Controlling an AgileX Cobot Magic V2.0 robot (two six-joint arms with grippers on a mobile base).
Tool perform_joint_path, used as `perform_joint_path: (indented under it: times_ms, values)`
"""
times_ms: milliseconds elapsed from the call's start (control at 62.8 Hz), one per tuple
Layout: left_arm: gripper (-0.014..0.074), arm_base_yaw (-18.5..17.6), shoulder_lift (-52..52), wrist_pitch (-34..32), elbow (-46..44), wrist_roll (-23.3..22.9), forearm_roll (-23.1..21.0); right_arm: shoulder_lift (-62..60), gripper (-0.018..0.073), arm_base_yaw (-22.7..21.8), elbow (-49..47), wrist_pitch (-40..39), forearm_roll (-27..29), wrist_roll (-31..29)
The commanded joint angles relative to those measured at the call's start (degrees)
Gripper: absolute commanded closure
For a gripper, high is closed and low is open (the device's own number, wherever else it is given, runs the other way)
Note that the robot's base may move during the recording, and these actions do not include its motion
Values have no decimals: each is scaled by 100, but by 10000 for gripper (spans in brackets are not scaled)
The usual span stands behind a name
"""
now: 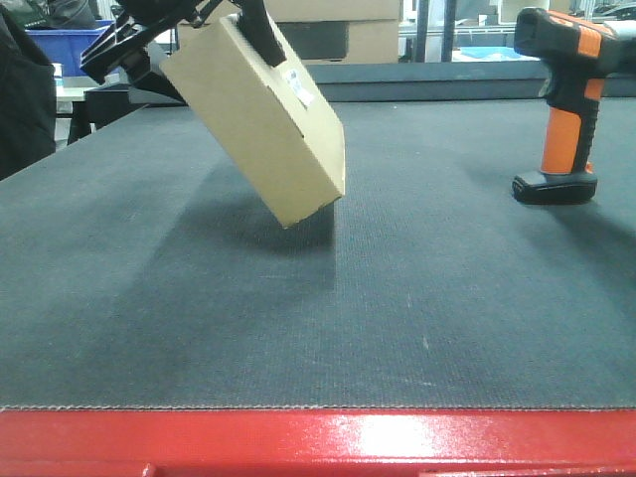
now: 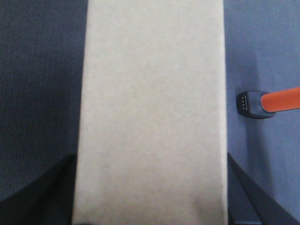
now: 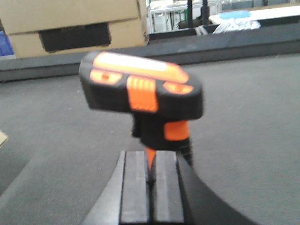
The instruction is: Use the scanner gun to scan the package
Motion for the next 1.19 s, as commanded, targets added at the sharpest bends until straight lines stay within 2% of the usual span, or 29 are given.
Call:
perform_joint_path:
  times_ms: [0,96,207,271,366,446,637,669,748,812,876,924,1051,1178]
  values:
    - [707,-35,-55,-66,-10,21,-77,352,721,113,-218,-262,18,12]
    - [707,-35,-55,-66,-10,21,-77,586,716,247,-469,-262,163,12]
    - [707,-35,-55,-66,-10,21,-77,770,716,408,-737,-167,998,12]
    - [707,-35,-55,-66,-10,21,-77,851,716,420,-839,-178,1228,12]
    - [707,-35,-55,-66,-10,21,-77,934,716,420,-941,-204,1202,12]
    - [707,-35,-55,-66,-10,21,-77,970,716,420,-964,-166,935,12]
    - [707,-35,-55,-66,-10,21,-54,1044,706,420,-1045,-119,924,12]
    - [707,-35,-55,-66,-10,21,-54,1055,685,420,-1061,-83,924,12]
    - [707,-35,-55,-66,-10,21,-54,1108,568,420,-1136,-46,924,12]
    - [707,-35,-55,-66,-10,21,-54,1180,384,420,-1227,-37,924,12]
    - [707,-35,-55,-66,-10,21,-54,1262,244,420,-1308,-37,924,12]
    - [707,-35,-55,-66,-10,21,-54,1312,174,420,-1377,-50,924,12]
    - [707,-35,-55,-54,-10,21,-55,1558,57,420,-1551,-50,934,12]
    - [707,-35,-55,-47,-10,21,-55,1779,50,420,-1735,-50,1054,12]
